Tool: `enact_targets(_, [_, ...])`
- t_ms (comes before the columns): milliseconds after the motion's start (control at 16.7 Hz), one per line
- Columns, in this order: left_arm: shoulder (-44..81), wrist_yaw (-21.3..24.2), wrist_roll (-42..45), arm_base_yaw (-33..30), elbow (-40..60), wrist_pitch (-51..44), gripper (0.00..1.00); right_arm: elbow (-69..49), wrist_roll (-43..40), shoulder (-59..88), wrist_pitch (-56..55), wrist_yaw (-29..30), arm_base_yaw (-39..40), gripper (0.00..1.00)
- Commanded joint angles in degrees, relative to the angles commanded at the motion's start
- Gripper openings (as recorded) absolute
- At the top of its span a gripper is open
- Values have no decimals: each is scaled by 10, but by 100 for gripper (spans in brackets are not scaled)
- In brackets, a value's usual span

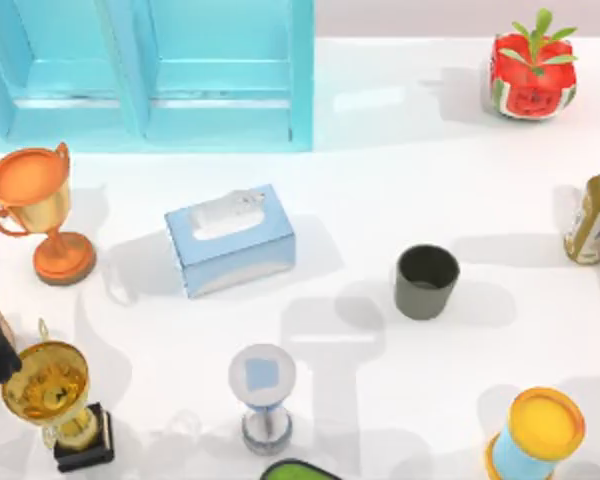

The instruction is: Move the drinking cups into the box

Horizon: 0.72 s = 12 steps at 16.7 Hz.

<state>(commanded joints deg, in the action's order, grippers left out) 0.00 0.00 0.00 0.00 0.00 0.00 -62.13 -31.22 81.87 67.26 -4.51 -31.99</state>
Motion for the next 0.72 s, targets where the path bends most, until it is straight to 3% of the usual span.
enact_targets(420, [0, 0, 0, 0, 0, 0, 100, 38, -3, 7, -40, 0, -3, 0])
enact_targets(720, [0, 0, 0, 0, 0, 0, 100, 38, -3, 7, -40, 0, -3, 38])
